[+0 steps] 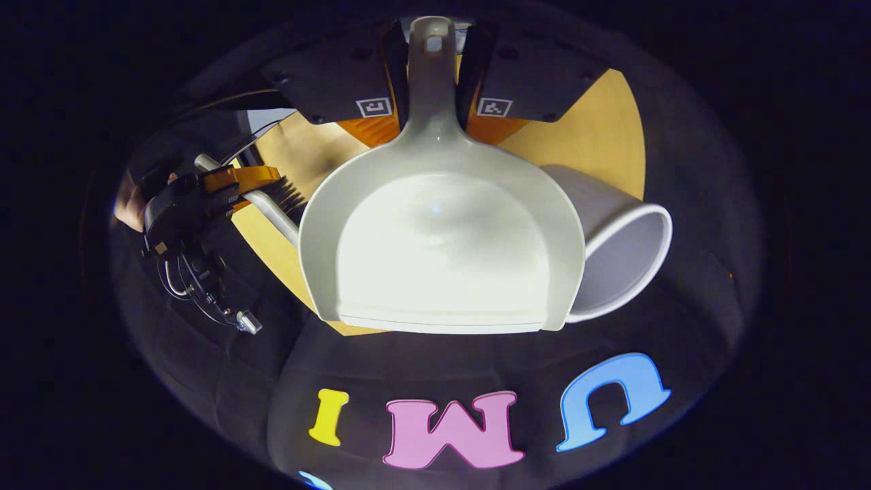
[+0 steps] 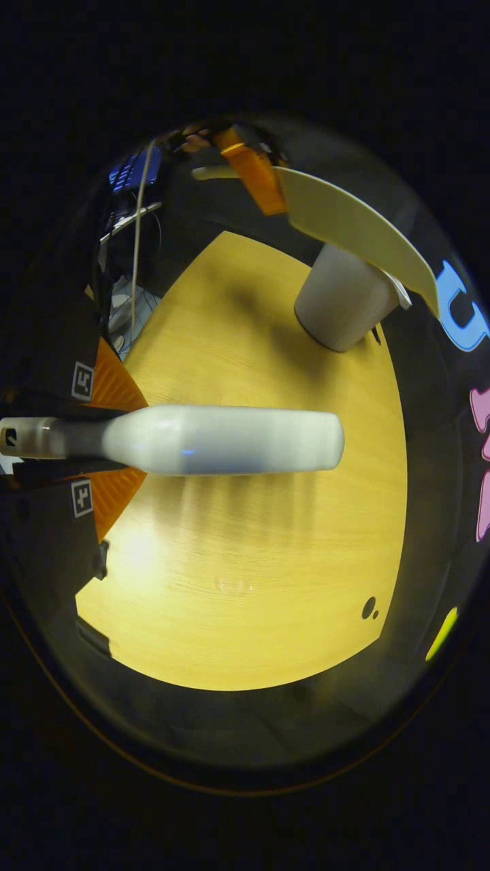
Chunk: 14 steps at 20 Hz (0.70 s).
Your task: Pick up the small broom and dustpan from the desktop, sweep the trash into the dustpan with the broom, and then empty the trash into the garbage bin.
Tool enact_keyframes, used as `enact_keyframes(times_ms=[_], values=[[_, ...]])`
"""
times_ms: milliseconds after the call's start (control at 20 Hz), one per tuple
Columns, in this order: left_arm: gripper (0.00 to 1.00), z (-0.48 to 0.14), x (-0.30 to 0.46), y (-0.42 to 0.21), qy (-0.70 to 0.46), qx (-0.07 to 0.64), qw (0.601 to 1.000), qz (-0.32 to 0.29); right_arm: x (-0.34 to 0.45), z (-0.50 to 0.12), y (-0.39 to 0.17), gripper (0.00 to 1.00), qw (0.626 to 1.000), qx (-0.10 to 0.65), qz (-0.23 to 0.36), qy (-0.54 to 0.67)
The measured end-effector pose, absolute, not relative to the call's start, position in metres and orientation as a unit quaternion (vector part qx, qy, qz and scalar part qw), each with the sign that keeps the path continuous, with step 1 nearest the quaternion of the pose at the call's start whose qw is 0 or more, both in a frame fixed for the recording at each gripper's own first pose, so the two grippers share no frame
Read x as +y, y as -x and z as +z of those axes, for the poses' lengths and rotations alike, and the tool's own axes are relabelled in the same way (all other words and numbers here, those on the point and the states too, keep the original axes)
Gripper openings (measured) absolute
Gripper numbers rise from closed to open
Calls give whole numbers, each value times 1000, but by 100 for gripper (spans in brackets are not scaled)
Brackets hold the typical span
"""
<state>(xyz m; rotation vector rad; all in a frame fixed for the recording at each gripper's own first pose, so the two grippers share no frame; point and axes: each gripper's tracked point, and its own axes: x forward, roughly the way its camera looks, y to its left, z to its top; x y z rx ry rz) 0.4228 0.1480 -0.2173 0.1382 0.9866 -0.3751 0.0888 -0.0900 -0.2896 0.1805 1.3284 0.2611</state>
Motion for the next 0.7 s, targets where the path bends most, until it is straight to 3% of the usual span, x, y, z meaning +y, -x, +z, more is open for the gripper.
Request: enact_keyframes(times_ms=[200, 250, 350, 700], values=[[29, -272, 141, -398, 1, 532, 832, -159, -94, -329, -88, 32, 768, 630, 79, -84], [29, -281, 144, -392, 3, 546, 824, -151, -90, -338, -88, 28, 761, 638, 84, -81], [30, -281, 147, -379, -1, 570, 811, -133, -81, -352, -95, 31, 756, 645, 86, -66], [29, -286, 147, -366, 24, 607, 788, -96, -55, -394, -101, 28, 742, 666, 73, -19]])
